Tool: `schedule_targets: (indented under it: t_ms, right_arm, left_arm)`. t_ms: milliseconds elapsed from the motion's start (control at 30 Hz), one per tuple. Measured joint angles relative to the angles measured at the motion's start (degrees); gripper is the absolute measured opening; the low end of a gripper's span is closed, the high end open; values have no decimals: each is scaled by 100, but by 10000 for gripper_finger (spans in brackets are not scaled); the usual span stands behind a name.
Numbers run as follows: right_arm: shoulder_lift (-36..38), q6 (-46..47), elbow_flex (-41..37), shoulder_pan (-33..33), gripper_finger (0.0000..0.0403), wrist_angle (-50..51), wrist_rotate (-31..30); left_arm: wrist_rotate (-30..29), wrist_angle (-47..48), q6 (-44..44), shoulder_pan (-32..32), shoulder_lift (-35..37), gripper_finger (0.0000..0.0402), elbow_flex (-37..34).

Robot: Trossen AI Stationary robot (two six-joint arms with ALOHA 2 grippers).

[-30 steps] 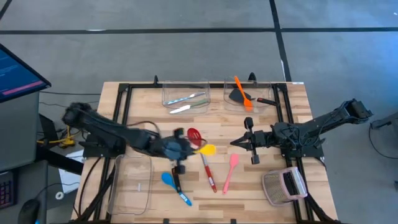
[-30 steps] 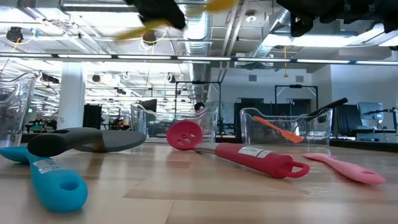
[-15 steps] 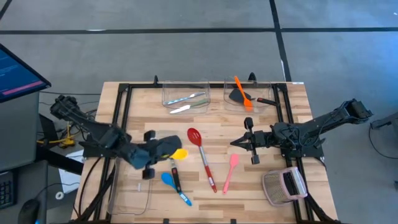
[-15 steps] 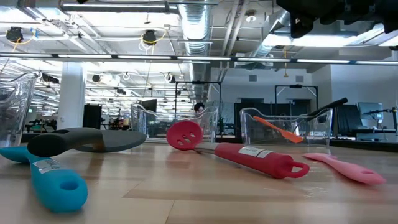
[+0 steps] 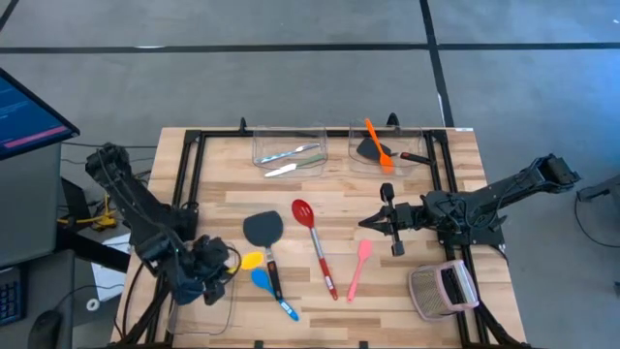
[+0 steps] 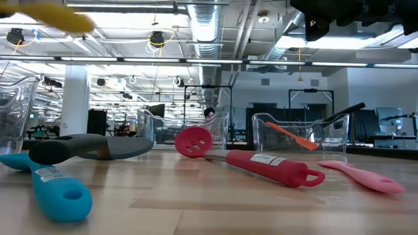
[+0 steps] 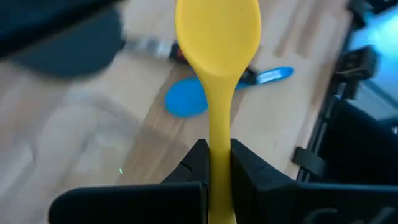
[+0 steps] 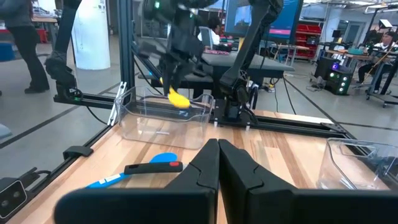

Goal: Pick & Place Kitchen Items
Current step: Put the yellow serving spoon into the bottom transparent bin

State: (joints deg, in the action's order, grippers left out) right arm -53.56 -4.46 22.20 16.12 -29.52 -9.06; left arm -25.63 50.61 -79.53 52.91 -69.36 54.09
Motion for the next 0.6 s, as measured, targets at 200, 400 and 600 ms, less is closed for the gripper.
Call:
schedule_targets:
  t_ms: [200,400,600]
  right_arm:
    - [0,-1,0,0,0,83,0]
    - [0,-1,0,0,0,91,0]
    - [-15,-1,0,0,0,98,0]
  left_arm:
    - [-16,-38,-1972,535,0,8,-481]
    - [-31,-68,-2967,954,0,8,-514]
    - [-21,-57,-3775,1264,0,8,-514]
